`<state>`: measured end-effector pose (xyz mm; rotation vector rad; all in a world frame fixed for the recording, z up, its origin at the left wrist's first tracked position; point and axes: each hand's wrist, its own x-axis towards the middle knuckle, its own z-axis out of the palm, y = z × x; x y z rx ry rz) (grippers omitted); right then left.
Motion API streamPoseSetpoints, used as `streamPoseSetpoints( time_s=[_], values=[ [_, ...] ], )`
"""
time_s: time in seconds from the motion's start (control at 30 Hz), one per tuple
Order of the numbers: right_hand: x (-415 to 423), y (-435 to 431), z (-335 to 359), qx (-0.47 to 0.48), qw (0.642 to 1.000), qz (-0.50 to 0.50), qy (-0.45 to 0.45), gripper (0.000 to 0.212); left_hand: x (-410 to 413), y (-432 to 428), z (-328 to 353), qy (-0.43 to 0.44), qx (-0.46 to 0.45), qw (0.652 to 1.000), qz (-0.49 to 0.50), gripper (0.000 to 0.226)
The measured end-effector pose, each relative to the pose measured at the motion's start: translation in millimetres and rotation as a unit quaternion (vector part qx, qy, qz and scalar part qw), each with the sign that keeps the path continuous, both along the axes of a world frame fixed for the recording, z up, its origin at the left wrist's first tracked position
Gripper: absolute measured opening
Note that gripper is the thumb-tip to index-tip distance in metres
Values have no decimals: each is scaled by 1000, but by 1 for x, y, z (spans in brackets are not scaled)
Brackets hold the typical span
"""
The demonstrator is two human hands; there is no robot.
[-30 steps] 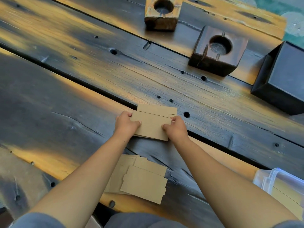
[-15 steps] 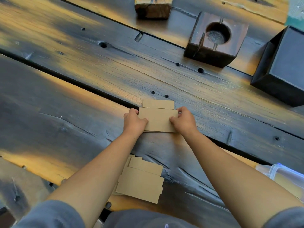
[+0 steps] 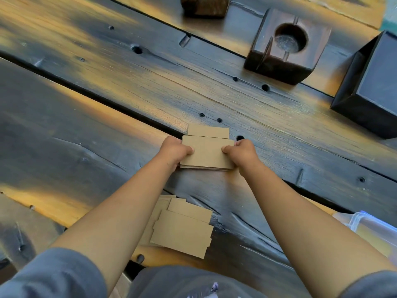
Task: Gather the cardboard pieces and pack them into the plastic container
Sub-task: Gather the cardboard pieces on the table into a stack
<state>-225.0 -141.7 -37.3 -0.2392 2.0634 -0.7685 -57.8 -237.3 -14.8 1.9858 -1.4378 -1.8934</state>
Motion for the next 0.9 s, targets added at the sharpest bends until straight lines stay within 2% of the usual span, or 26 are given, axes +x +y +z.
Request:
streamPoseSetpoints(
  time_s=[0.17, 0.33, 0.53, 0.7, 0.8, 0.9],
  values=[
    [22, 29, 16, -25, 1000, 1, -14, 32, 25, 13, 9, 18, -55, 998, -39, 24],
    [65, 74, 26, -20, 999, 3, -30, 27, 67, 48, 17, -26, -84, 991, -102, 29],
    [116, 134, 29, -14, 999, 37, -32, 29, 116, 105, 27, -63, -139, 978, -145, 27],
    [139, 164, 23, 0, 998, 26, -60, 26, 141, 149, 22, -102, -179, 965, -164, 32],
    [149, 171, 19, 22, 998, 39, -49, 23, 145, 167, 15, -151, -181, 955, -178, 36],
    [157, 173, 18, 45, 996, 74, 7, 20, 148, 174, 9, -177, -183, 948, -190, 37]
  ],
)
